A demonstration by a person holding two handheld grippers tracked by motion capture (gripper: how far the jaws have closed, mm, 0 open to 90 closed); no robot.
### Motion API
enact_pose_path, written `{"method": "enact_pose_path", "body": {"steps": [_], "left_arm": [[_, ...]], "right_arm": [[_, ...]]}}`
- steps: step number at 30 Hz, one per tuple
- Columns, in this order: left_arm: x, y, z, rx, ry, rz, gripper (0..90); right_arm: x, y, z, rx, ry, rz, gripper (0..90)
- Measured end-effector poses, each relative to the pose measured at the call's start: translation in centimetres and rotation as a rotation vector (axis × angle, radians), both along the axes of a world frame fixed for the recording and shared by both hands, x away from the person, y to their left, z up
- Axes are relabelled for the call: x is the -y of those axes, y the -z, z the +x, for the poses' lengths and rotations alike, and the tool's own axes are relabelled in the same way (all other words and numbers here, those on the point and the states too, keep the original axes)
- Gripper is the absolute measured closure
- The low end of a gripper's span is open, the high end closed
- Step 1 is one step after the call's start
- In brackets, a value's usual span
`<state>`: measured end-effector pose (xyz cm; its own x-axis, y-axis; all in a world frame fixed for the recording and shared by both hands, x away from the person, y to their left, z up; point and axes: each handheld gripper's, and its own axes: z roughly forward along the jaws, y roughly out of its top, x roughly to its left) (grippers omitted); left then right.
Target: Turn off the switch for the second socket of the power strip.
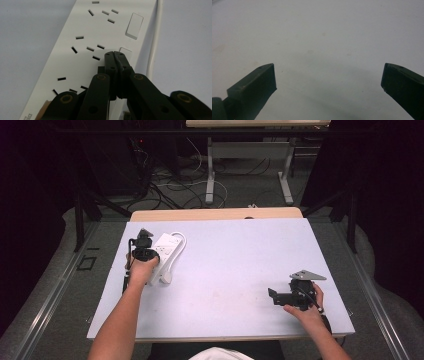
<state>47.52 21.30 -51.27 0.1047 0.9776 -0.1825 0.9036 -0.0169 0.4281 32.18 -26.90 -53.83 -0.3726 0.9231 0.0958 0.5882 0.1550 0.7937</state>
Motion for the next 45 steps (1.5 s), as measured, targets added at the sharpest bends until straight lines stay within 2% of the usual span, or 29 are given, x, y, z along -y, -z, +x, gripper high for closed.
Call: {"method": "enact_pose_path", "body": {"steps": [17, 24, 36, 40, 43, 44, 45], "left_arm": [[0.1, -0.1, 0.0, 0.002, 0.005, 0.008, 90.0], [0.1, -0.1, 0.1, 0.020, -0.001, 0.002, 90.0], [-0.2, -0.7, 0.0, 0.090, -0.016, -0.025, 90.0], [-0.4, -1.0, -0.1, 0.084, -0.019, -0.030, 90.0], [-0.5, -1.2, -0.1, 0.101, -0.022, -0.038, 90.0], [-0.5, -1.1, -0.2, 0.119, -0.028, -0.039, 90.0], [-0.6, -1.4, -0.2, 0.104, -0.015, -0.040, 90.0]], "right_arm": [[0.1, 0.0, 0.1, -0.001, 0.001, 0.002, 0.0], [0.2, 0.0, 0.0, -0.004, 0.008, 0.005, 0.0], [0.5, 0.1, -0.1, -0.002, 0.012, 0.007, 0.0], [0.6, 0.0, -0.3, -0.001, 0.019, 0.009, 0.0], [0.7, 0.0, -0.4, 0.000, 0.020, 0.007, 0.0], [0.7, 0.0, -0.4, 0.001, 0.019, 0.007, 0.0], [0.7, 0.0, -0.5, 0.000, 0.023, 0.007, 0.0]]}}
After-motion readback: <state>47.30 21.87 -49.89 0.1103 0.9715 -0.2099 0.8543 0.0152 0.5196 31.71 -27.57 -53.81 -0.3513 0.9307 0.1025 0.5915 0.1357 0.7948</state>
